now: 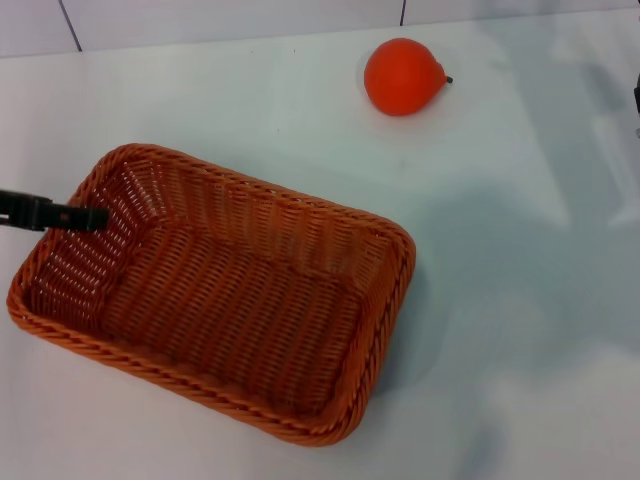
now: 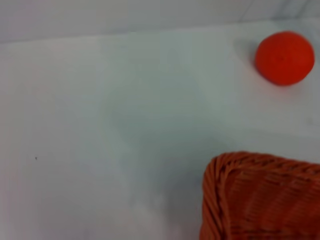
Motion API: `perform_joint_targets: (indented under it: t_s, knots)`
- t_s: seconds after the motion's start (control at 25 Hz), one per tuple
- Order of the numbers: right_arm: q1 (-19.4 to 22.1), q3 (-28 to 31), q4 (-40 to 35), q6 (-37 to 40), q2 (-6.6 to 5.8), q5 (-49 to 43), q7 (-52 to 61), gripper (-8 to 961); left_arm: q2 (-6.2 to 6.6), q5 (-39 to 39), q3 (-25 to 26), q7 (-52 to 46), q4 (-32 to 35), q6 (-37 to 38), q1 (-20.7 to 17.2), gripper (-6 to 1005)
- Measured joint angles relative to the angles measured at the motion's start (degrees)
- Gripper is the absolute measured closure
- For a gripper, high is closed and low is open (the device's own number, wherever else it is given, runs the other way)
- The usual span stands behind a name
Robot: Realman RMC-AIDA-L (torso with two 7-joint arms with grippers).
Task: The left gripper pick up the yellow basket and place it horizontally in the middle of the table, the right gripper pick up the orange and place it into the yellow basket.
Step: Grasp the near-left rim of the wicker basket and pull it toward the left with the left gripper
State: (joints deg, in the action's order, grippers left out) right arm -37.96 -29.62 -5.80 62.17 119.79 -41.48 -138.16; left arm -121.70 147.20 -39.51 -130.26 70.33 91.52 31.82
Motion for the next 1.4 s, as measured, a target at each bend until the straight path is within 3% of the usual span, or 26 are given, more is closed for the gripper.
perform_joint_targets:
  t_s: [0.44,0.88,1.2,1.4]
  knots:
    - [0.1,0.1,0.0,-0.2,0.00,0.0,0.0,38,-1.97,7.0,-2.4,-0.1,-0.7,-2.7,1.7,202]
    - [0.2,0.6,0.1,-0.3,0.00,0.0,0.0,38,-1.85,6.8,-1.8,-0.2,-0.9,-2.4,1.8,423]
    - [0.2,0.6,0.1,-0.5,0.00,0.0,0.0,37,-1.87,5.2,0.2,-0.5,-1.1,-1.9,1.9,844]
    - [0.2,0.9,0.1,-0.9,-0.10,0.0,0.0,37,-1.18,-1.8,6.4,-0.7,-1.7,0.1,1.9,844]
